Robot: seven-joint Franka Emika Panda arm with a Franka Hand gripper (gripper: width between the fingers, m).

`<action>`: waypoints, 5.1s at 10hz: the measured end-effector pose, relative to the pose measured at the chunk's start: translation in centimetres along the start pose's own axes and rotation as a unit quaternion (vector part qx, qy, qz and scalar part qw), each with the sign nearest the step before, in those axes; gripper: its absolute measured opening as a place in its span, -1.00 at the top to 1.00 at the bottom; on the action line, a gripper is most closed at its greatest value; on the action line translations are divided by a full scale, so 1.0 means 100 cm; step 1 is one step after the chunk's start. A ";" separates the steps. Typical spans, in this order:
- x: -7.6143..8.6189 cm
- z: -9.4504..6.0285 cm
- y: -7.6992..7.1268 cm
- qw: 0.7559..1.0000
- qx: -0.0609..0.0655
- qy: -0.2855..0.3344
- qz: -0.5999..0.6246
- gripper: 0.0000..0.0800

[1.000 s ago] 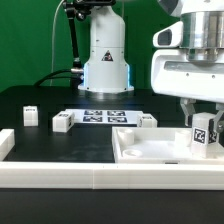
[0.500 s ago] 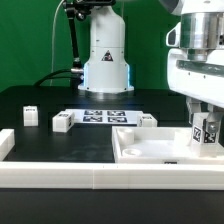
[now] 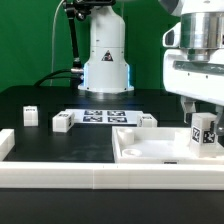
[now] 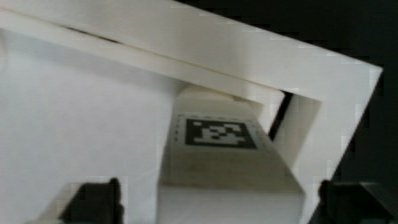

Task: Assemble one leg

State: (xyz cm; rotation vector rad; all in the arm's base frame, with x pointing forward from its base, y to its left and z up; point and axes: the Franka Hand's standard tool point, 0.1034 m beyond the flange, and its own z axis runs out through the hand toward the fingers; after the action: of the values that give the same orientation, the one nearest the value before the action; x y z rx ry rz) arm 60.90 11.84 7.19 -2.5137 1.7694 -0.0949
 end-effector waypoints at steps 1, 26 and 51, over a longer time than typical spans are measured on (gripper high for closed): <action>0.000 0.001 0.000 0.999 -0.001 0.000 -0.050 -0.57; 0.003 0.001 0.001 0.852 -0.006 0.002 -0.523 0.28; -0.003 0.002 0.001 0.976 0.003 0.002 -0.218 -0.62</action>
Offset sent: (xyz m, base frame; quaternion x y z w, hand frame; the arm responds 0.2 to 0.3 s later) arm 0.0008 0.0063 0.0000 0.0085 -0.0253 -0.2318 0.9724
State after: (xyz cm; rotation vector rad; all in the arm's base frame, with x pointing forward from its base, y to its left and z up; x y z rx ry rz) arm 60.70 12.07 7.00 -2.8494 1.1829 -0.1270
